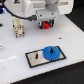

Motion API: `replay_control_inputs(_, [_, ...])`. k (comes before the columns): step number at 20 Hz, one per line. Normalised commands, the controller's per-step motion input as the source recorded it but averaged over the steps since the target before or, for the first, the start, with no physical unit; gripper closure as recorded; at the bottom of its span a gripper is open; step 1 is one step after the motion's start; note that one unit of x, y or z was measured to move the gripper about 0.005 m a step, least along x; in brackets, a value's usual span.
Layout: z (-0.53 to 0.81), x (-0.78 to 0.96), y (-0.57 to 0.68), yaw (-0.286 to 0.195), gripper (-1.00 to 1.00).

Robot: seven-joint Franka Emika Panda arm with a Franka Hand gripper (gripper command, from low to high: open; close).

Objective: Insert the blue gear onto the right peg, followed by the red gear

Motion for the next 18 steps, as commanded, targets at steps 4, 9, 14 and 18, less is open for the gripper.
replay_control_inputs(4, [0.54,0.49,-0.06,0.000,1.00])
replay_control_inputs(9, [0.53,0.62,-0.16,0.000,1.00])
replay_control_inputs(14, [0.49,0.74,-0.20,0.000,1.00])
replay_control_inputs(18, [0.45,0.79,-0.16,0.000,1.00])
